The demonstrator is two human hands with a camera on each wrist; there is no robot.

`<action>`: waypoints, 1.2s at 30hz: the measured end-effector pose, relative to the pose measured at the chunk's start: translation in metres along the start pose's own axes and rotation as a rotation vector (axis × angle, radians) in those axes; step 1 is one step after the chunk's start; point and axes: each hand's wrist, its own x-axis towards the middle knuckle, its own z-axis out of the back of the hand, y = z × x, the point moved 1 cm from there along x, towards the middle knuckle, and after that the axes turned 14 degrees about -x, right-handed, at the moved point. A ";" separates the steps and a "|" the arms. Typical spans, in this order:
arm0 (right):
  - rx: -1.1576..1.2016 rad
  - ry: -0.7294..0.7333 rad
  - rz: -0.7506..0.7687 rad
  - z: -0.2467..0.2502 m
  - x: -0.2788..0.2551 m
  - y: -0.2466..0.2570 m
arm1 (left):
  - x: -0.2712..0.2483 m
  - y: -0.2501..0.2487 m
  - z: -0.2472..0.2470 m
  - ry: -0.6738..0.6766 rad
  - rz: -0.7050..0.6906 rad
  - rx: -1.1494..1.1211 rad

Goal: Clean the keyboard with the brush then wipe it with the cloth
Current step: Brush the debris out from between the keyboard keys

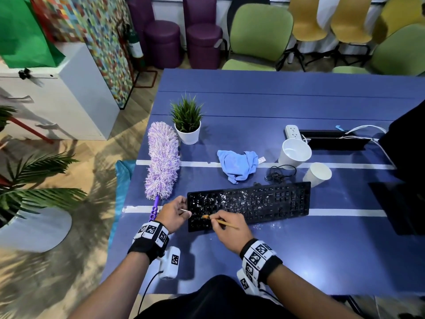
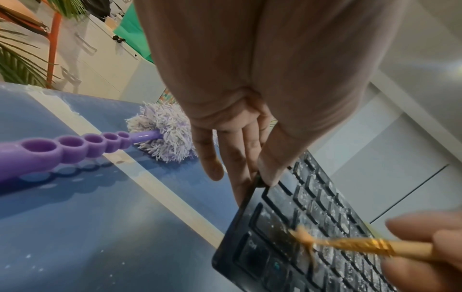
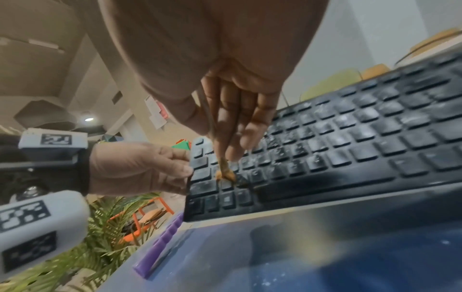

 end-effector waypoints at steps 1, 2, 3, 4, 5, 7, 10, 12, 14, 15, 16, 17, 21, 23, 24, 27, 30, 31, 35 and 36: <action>0.014 0.035 0.029 -0.006 0.001 0.004 | 0.000 0.000 -0.001 -0.003 -0.001 0.005; 0.015 0.070 0.064 -0.011 0.001 0.008 | -0.002 -0.002 -0.001 -0.005 -0.001 0.010; -0.004 0.097 0.097 -0.015 0.001 0.013 | -0.002 -0.001 -0.001 -0.001 0.003 0.010; -0.022 0.114 0.123 -0.017 0.002 0.017 | -0.003 -0.001 0.000 0.008 0.000 0.007; -0.032 0.129 0.135 -0.019 0.002 0.019 | -0.002 0.000 0.001 0.016 0.002 0.006; -0.040 0.141 0.124 -0.017 0.002 0.021 | -0.003 0.000 0.002 0.018 0.000 0.014; -0.110 0.075 0.089 -0.006 -0.001 0.008 | -0.005 -0.002 0.001 0.005 -0.004 -0.001; -0.147 0.020 0.020 0.006 -0.005 -0.005 | -0.005 -0.002 0.000 0.008 -0.001 -0.014; -0.215 -0.025 -0.051 0.017 -0.008 -0.016 | -0.005 -0.001 0.000 0.006 -0.005 -0.002; -0.251 -0.045 -0.074 0.022 -0.009 -0.020 | -0.006 -0.001 0.001 0.004 0.000 0.007; -0.283 -0.064 -0.089 0.027 -0.010 -0.023 | -0.007 -0.001 0.001 0.002 0.000 0.010; -0.305 -0.078 -0.106 0.030 -0.012 -0.027 | -0.008 -0.001 0.001 0.002 0.002 0.013; -0.256 -0.067 -0.102 0.027 -0.014 -0.033 | -0.009 -0.002 0.000 -0.016 -0.012 0.033; -0.216 0.001 -0.018 0.019 -0.015 -0.023 | -0.007 -0.002 -0.001 -0.008 -0.024 0.036; -0.208 0.035 0.026 0.015 -0.015 -0.017 | -0.007 -0.001 -0.002 -0.001 -0.031 0.030; -0.199 0.020 0.063 0.010 -0.015 -0.012 | -0.006 0.001 -0.001 -0.004 -0.036 0.024; -0.195 -0.064 -0.039 0.023 -0.016 -0.029 | -0.007 0.005 0.001 -0.002 -0.047 0.028; -0.210 -0.085 -0.093 0.030 -0.017 -0.039 | -0.007 0.005 0.001 -0.001 -0.063 0.035; -0.284 -0.179 -0.291 0.065 -0.022 -0.080 | -0.008 0.006 0.001 -0.002 -0.091 0.024; -0.284 -0.189 -0.303 0.070 -0.023 -0.086 | -0.007 0.008 0.001 -0.003 -0.091 0.017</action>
